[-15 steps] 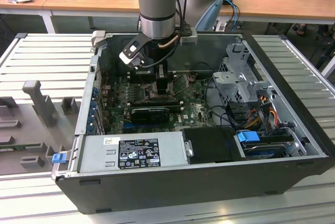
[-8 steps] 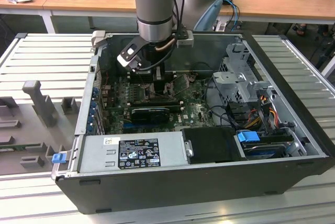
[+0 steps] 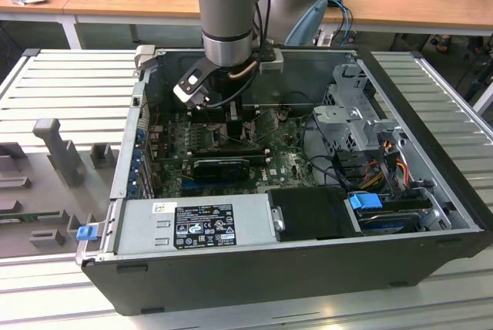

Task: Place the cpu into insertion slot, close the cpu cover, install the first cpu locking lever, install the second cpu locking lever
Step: 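Place the cpu into insertion slot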

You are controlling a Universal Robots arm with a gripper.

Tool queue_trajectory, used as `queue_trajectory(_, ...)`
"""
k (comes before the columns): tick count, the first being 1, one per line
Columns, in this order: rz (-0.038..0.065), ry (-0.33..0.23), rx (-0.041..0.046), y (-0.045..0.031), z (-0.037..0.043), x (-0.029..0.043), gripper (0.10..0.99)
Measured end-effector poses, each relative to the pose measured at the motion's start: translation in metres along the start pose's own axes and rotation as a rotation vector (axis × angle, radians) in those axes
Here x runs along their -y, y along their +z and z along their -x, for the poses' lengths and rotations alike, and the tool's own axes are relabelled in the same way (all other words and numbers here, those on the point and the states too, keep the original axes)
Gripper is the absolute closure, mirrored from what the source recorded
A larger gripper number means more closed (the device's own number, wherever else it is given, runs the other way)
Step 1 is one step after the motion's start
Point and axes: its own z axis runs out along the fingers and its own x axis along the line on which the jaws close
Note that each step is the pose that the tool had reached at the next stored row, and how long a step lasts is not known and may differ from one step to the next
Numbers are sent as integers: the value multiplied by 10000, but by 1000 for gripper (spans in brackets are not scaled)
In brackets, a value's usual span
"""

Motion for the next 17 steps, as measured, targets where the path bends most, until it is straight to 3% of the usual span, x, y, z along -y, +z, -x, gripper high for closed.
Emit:
queue_trajectory(5,5,290,28,27,-8,3,557)
queue_trajectory(15,5,290,28,36,-9,3,557)
queue_trajectory(16,5,290,28,36,-9,3,545)
queue_trajectory(17,6,289,28,36,-9,3,478)
